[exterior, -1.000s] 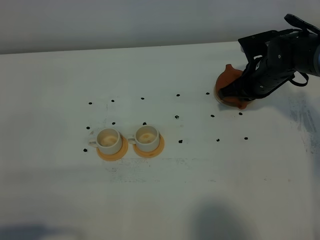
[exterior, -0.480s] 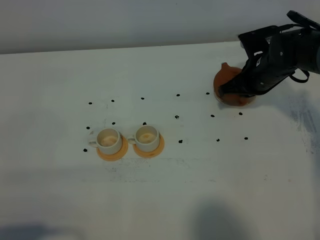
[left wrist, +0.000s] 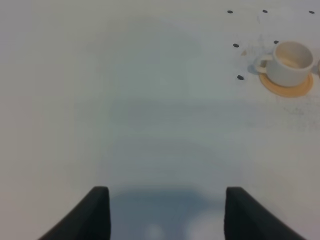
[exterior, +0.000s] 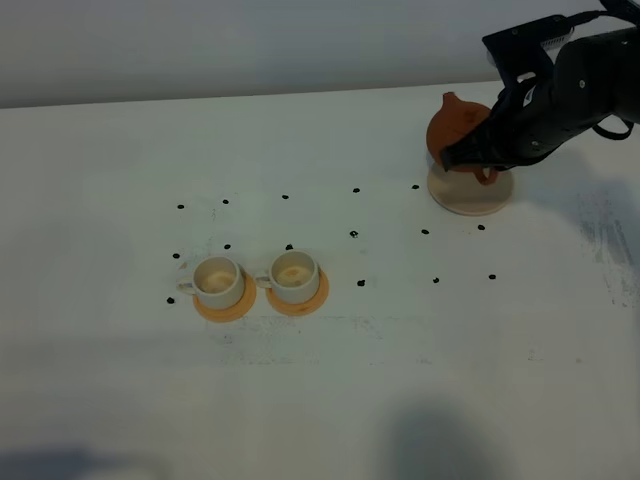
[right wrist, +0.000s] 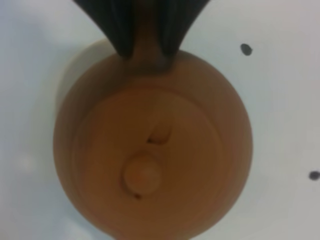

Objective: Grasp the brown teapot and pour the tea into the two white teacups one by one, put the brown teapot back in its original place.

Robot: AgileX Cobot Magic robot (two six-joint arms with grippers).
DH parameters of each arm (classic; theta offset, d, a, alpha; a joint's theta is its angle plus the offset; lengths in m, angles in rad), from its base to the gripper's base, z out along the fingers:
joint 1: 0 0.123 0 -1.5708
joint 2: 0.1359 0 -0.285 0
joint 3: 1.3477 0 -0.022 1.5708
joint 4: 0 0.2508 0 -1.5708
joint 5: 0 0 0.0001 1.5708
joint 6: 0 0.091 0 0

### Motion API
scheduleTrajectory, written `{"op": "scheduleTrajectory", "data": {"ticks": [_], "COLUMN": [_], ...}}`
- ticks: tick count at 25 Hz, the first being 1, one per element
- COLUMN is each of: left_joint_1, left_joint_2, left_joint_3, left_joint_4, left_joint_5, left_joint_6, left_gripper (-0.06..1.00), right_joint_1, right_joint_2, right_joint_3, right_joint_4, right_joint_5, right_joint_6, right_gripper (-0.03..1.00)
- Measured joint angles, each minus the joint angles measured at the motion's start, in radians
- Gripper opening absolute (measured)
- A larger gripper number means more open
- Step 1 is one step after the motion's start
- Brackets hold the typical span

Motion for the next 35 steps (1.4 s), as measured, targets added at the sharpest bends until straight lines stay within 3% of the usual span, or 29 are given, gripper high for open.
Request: {"op": "scheduleTrajectory", "data": {"ticks": [17,27,35], "left_joint_1": [0.000,0.000,0.000], "left_joint_2": [0.000,0.000,0.000], "left_joint_3": [0.000,0.000,0.000], "left_joint_4": [0.000,0.000,0.000], "left_joint_5": [0.000,0.000,0.000], "left_joint_6": [0.000,0.000,0.000], "left_gripper": [0.50,0.50,0.50], "right_joint_1": [0.151,0.293,0.346], "right_joint_2": [-0.264,-0.269,-0.269], "right_joint_3": [0.348,0.419,0.440], "right_joint_4": [-0.015,-0.067,-0.101], "right_joint_5": [-0.207,-0.274,-0.255], "right_joint_6": [-0.004,-0.004,-0.031], "right_gripper": [0.11,0.11,0.11]}}
